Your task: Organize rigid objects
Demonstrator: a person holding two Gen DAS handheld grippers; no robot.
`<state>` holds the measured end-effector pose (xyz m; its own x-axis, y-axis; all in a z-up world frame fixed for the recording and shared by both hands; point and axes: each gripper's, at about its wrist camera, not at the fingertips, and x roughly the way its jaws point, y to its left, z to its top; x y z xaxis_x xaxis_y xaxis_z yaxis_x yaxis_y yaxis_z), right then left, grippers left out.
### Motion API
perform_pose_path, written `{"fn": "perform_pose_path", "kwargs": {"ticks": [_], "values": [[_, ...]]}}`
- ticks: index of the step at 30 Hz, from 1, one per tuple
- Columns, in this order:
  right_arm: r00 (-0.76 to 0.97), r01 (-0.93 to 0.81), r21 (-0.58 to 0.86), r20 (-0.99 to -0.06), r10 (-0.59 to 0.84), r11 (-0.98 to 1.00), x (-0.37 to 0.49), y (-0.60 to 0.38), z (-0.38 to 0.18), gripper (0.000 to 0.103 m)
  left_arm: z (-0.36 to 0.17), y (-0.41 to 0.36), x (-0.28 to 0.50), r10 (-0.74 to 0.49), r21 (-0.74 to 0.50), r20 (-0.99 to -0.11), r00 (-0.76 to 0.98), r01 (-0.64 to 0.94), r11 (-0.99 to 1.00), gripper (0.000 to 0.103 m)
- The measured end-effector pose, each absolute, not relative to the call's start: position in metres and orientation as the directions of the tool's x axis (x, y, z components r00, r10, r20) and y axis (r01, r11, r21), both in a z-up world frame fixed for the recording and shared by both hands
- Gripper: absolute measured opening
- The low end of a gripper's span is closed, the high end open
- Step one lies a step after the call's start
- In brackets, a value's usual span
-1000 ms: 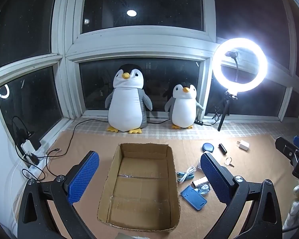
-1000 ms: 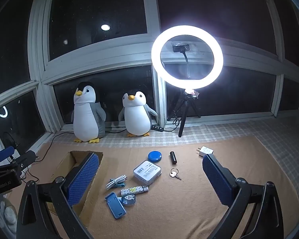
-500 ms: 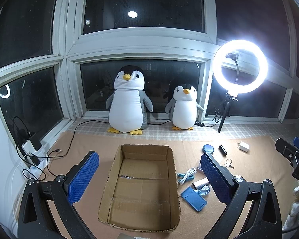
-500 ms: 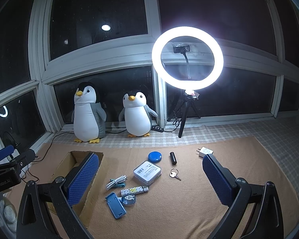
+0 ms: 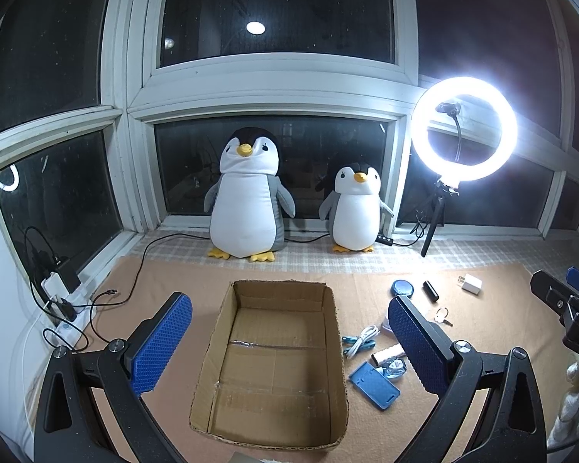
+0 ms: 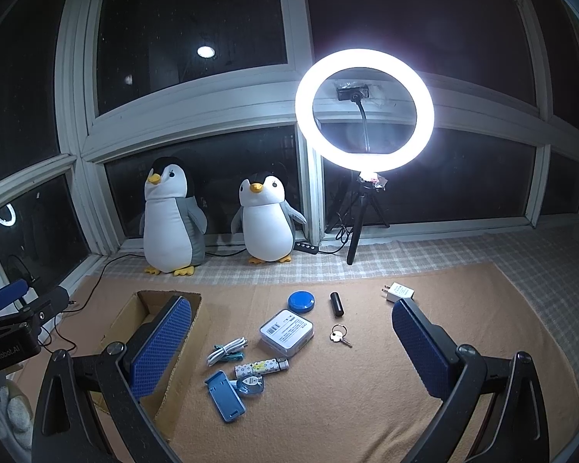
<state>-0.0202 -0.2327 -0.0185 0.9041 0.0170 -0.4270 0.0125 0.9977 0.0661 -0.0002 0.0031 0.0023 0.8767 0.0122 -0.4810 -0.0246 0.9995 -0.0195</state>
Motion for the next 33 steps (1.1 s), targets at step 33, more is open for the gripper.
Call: {"fn": "perform_pose_path", "kwargs": {"ticks": [33], "values": [[0.898, 0.015, 0.071, -0.439, 0.018, 0.997, -0.0206, -0.2319, -0.0240, 0.103, -0.0028, 0.0040, 0.0015, 0.014, -0.016, -0.495, 0.869, -0.025, 1.000, 0.103]]}}
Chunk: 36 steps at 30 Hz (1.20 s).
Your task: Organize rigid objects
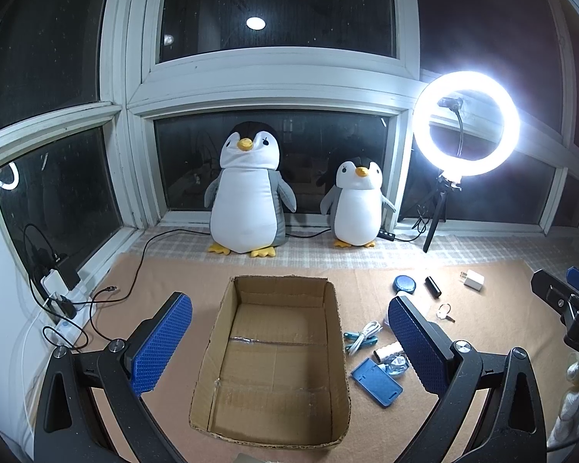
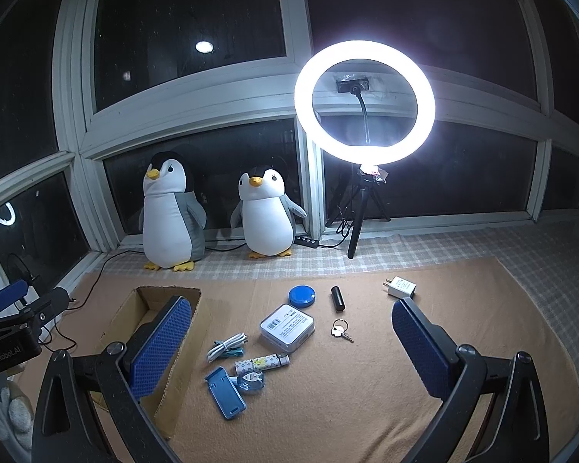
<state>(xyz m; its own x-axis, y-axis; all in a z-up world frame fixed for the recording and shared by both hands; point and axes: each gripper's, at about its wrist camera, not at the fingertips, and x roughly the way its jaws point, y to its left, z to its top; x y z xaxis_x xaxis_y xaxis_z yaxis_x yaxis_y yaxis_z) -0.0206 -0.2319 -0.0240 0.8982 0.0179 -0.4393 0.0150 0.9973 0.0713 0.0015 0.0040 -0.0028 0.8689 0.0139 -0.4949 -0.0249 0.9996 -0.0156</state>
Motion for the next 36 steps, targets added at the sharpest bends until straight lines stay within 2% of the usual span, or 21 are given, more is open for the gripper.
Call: {"fn": "perform_pose_path", "kwargs": {"ticks": [17, 36], "values": [[0.871, -0.003, 0.085, -0.488, 0.044, 0.996, -0.011, -0.231, -0.032, 0.103, -0.015, 0.011, 0.009, 0.024, -0.005, -0.534, 0.845, -0.031, 0.999, 0.103], [0.794, -0.088, 0.087, -0.595, 0.122, 0.992, 0.004, -0.226, -0.063, 0.103, -0.100, 0.070, 0.030, 0.064, -0.008, -0.742, 0.667, -0.104, 0.995, 0.103]]}}
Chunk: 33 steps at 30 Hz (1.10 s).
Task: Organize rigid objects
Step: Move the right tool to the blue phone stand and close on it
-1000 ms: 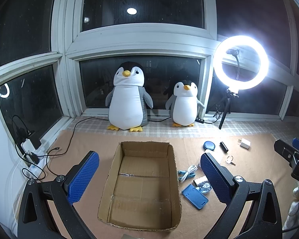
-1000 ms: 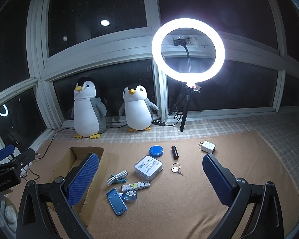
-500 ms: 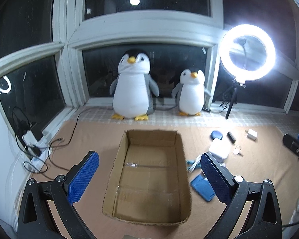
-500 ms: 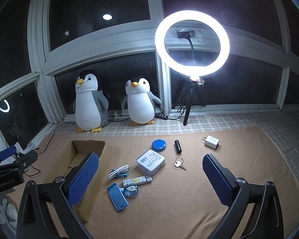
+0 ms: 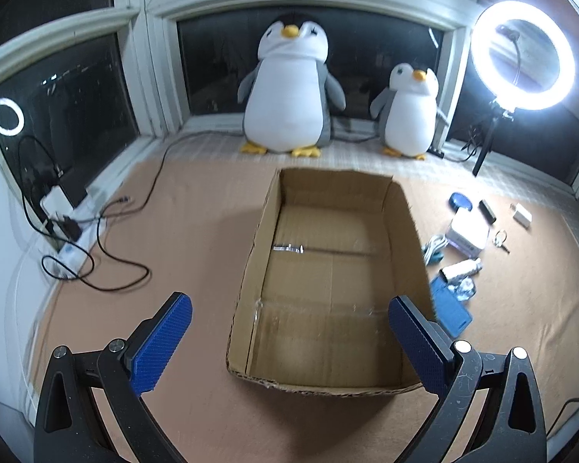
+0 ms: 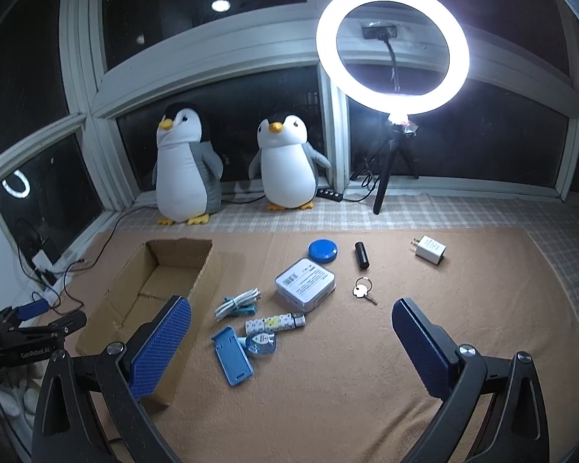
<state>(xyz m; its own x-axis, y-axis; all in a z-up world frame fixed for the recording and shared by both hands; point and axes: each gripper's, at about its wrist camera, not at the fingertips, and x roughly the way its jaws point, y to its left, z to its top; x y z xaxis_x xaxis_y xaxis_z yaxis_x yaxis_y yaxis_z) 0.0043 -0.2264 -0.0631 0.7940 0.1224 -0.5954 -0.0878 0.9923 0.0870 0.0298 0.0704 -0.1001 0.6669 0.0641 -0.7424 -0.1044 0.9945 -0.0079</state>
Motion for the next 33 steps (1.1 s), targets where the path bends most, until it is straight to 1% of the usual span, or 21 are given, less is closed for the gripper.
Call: {"fn": "perform_pose_path", "kwargs": {"ticks": [4, 11, 22, 25, 27, 29, 31, 33], "values": [[0.766, -0.111, 0.072, -0.629, 0.132, 0.991, 0.010, -0.222, -0.076, 0.103, -0.116, 0.074, 0.034, 0.055, -0.018, -0.775, 0.630, -0.108, 0.994, 0.103], [0.718, -0.115, 0.056, -0.685, 0.121, 0.992, 0.016, -0.221, -0.102, 0.103, -0.133, 0.076, 0.040, 0.054, -0.015, -0.805, 0.591, -0.112, 0.994, 0.103], [0.671, -0.120, 0.071, -0.729, 0.134, 0.990, 0.028, -0.220, -0.123, 0.102, -0.147, 0.077, 0.045, 0.058, -0.009, -0.821, 0.568, -0.115, 0.993, 0.102], [0.660, -0.135, 0.067, -0.738, 0.140, 0.989, 0.032, -0.215, -0.127, 0.100, -0.153, 0.080, 0.050, 0.051, -0.017, -0.830, 0.555, -0.118, 0.993, 0.099], [0.652, -0.148, 0.068, -0.743, 0.149, 0.987, 0.035, -0.211, -0.129, 0.100, -0.160, 0.083, 0.055, 0.050, -0.022, -0.842, 0.537, -0.128, 0.991, 0.095], [0.643, -0.163, 0.066, -0.749, 0.157, 0.984, 0.037, -0.206, -0.132, 0.100, -0.167, 0.086, 0.058, 0.052, -0.022, -0.854, 0.517, -0.137, 0.990, 0.088], [0.632, -0.180, 0.062, -0.757, 0.164, 0.982, 0.040, -0.201, -0.134, 0.099, -0.173, 0.089, 0.060, 0.053, -0.024, -0.860, 0.507, -0.143, 0.989, 0.087], [0.620, -0.199, 0.058, -0.766, 0.171, 0.978, 0.043, -0.196, -0.138, 0.095, -0.178, 0.091, 0.061, 0.058, -0.019, -0.864, 0.501, -0.147, 0.989, 0.083]]}}
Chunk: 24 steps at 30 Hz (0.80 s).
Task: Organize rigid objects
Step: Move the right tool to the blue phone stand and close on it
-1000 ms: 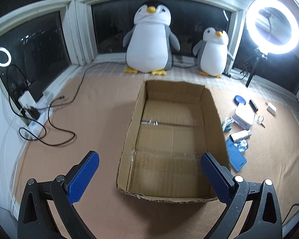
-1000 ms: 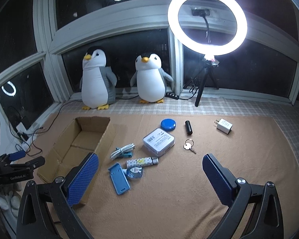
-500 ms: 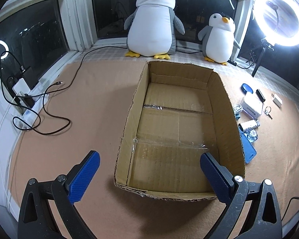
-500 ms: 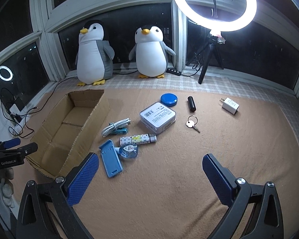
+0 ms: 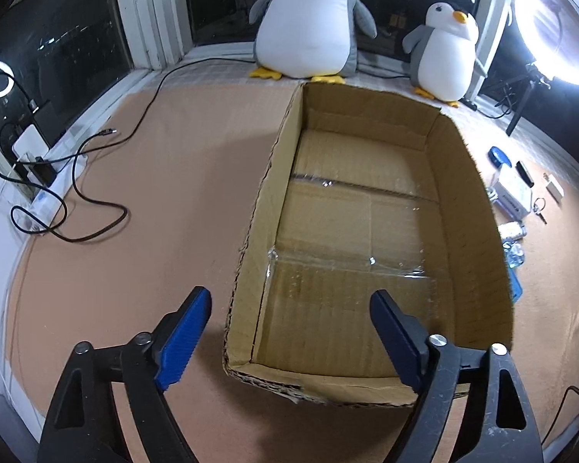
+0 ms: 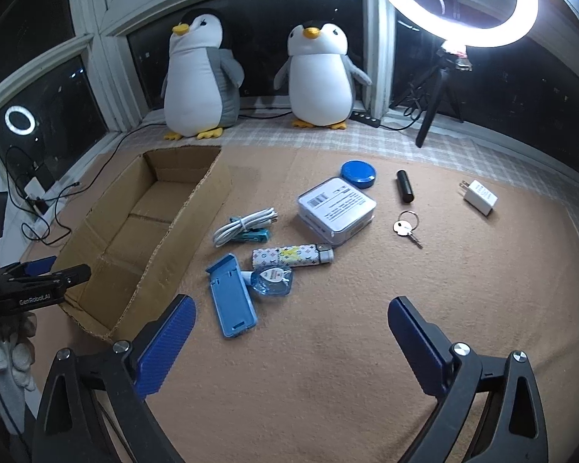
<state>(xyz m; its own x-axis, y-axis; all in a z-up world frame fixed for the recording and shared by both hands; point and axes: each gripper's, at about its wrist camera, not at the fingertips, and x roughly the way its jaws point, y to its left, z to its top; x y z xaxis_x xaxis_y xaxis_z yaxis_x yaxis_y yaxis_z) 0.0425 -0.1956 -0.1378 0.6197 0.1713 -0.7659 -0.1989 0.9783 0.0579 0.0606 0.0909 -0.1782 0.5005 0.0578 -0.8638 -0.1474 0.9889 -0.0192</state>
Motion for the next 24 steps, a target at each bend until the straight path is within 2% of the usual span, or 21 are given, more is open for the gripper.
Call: {"fn": "perform_pose_path", "kwargs": {"ticks": [4, 6, 10, 15, 24], "values": [[0.589, -0.237, 0.053, -0.786, 0.188, 0.970, 0.049, -0.184, -0.147, 0.092, -0.184, 0.093, 0.062, 0.060, -0.017, -0.871, 0.488, -0.151, 0.988, 0.075], [0.568, -0.259, 0.056, -0.798, 0.199, 0.964, 0.053, -0.178, -0.152, 0.085, -0.186, 0.093, 0.063, 0.059, -0.017, -0.872, 0.487, -0.151, 0.988, 0.073], [0.521, -0.305, 0.055, -0.826, 0.215, 0.951, 0.060, -0.165, -0.163, 0.076, -0.193, 0.095, 0.066, 0.052, -0.021, -0.880, 0.471, -0.149, 0.989, 0.060], [0.469, -0.370, 0.035, -0.855, 0.220, 0.928, 0.070, -0.149, -0.175, 0.064, -0.203, 0.095, 0.066, 0.050, -0.021, -0.890, 0.453, -0.151, 0.988, 0.058], [0.383, -0.448, 0.014, -0.901, 0.206, 0.894, 0.089, -0.131, -0.194, 0.054, -0.211, 0.098, 0.068, 0.034, -0.041, -0.893, 0.448, -0.156, 0.987, 0.053]]}}
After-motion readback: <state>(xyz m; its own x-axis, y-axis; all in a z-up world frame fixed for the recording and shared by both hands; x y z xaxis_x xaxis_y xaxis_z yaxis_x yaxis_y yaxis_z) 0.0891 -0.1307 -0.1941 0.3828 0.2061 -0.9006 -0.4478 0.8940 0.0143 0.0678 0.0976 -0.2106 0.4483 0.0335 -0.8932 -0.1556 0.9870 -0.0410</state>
